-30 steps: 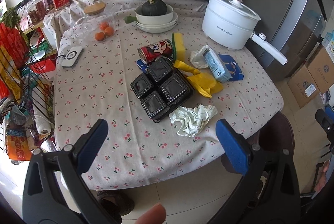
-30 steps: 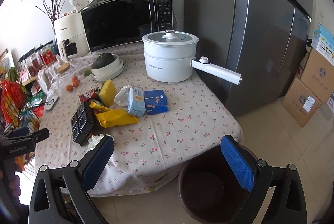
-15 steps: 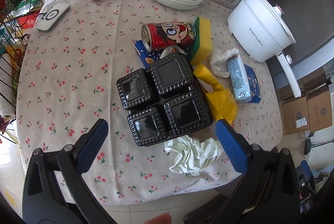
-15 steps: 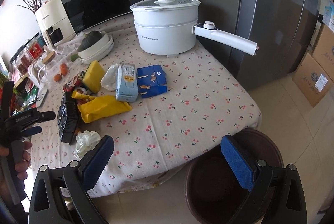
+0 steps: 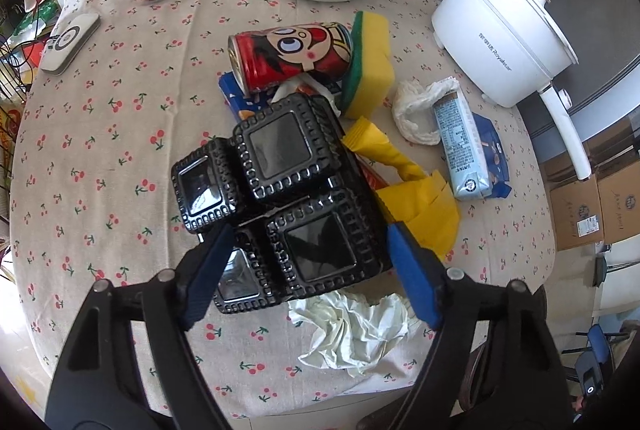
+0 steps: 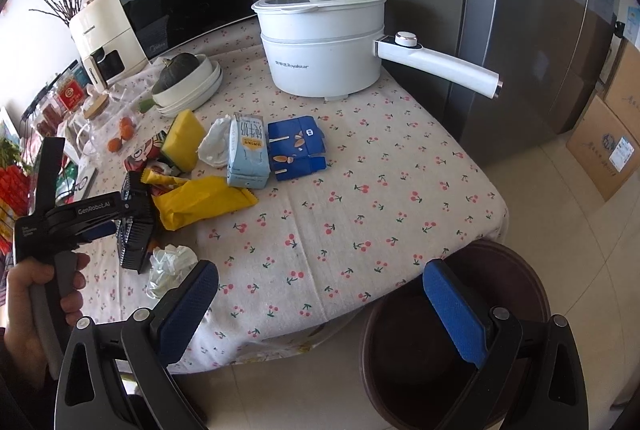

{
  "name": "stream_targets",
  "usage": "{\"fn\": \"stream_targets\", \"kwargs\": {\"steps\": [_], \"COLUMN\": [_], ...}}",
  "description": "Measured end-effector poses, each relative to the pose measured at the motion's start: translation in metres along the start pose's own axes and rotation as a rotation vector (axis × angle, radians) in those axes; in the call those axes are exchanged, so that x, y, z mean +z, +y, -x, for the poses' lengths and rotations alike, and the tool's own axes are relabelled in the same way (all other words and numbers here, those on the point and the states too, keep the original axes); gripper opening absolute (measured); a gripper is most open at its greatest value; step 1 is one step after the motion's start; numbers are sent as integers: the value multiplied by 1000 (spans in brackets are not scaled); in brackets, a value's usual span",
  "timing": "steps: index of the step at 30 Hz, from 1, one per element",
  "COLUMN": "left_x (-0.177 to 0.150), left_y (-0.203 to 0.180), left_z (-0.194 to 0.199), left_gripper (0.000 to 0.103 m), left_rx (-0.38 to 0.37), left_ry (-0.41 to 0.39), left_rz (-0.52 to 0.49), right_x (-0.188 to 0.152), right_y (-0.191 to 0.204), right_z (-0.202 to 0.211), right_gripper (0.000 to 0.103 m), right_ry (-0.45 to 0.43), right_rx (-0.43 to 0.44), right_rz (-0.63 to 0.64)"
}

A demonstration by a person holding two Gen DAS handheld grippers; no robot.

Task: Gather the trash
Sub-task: 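Reach the left tool to the black plastic tray and grasp its rim, then lift the black tray with the left tool while the right tool approaches the crumpled white paper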

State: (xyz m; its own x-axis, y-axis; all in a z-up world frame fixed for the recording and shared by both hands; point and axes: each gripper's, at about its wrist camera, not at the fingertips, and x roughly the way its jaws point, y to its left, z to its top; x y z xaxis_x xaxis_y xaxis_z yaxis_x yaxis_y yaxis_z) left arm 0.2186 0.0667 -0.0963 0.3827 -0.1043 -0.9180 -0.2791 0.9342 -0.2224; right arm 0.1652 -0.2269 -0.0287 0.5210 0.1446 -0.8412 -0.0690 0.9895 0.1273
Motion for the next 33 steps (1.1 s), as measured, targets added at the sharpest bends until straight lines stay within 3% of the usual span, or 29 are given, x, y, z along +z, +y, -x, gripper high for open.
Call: {"fn": "stream_targets", "kwargs": {"steps": [4,6,9,13,16,19,21,23,25,28,33], "left_x": [-3,-5,-8,-11,-12,-13,-11,-8,-8,-8,-16], "left_y": [-6,-11,-12,-10,1,14,26,34,40,43,23], "left_z": [0,6,11,25,28,24,20,21,27,31,24], "left_gripper": [71,56,48,22,19,20,30,62,73,78,79], "left_rx": [33,35,46,44,45,98,112,112,117,137,280], "left_ry": [-18,-42,-48,-81,-66,-53,-42,-48,-77,-98,-143], "left_rz": [-40,-73,-101,-139,-141,-140,-122,-105,-99,-107,-237], "right_x": [-1,-1,-1,1,3,5,5,5,5,5,5], "right_y": [-2,-3,-2,6,13,20,24,28,32,37,40], "right_z": [2,3,2,-7,-18,-26,-30,-32,-35,-36,-38], "right_gripper": [103,103,103,103,103,103,103,103,103,103,103], "right_ry": [-2,-4,-8,10,32,42,46,50,55,58,64], "right_rx": [-1,-3,-7,-2,8,1,-5,-4,2,10,14], "right_rz": [-3,-4,-2,3,-6,-5,-2,-1,3,13,22]}}
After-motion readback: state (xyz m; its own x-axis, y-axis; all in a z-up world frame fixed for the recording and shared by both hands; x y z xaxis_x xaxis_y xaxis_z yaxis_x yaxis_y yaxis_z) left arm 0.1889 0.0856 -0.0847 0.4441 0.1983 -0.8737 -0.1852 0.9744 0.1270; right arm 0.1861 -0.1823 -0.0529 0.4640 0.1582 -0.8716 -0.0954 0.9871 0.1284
